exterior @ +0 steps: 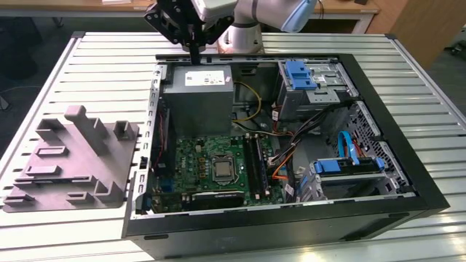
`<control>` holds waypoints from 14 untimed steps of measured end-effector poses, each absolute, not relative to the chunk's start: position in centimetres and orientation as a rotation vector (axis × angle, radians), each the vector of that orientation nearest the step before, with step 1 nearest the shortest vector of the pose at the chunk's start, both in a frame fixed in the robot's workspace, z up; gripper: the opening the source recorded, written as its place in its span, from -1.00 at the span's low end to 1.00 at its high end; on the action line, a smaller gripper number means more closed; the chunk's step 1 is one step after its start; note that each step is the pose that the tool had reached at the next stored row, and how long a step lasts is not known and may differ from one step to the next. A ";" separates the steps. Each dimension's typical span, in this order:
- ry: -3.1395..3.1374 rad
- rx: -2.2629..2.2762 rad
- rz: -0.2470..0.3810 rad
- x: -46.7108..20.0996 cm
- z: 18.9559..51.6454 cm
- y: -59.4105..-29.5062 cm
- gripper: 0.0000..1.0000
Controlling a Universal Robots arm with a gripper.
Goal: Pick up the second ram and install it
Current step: 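Reach for the second ram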
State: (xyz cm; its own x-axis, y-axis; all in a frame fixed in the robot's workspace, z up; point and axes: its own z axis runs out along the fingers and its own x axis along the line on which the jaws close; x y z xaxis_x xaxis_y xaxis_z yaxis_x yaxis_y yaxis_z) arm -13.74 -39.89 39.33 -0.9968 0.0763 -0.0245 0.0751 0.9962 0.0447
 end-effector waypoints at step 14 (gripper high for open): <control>3.112 0.118 0.069 -15.7 39.3 -39.9 -0.80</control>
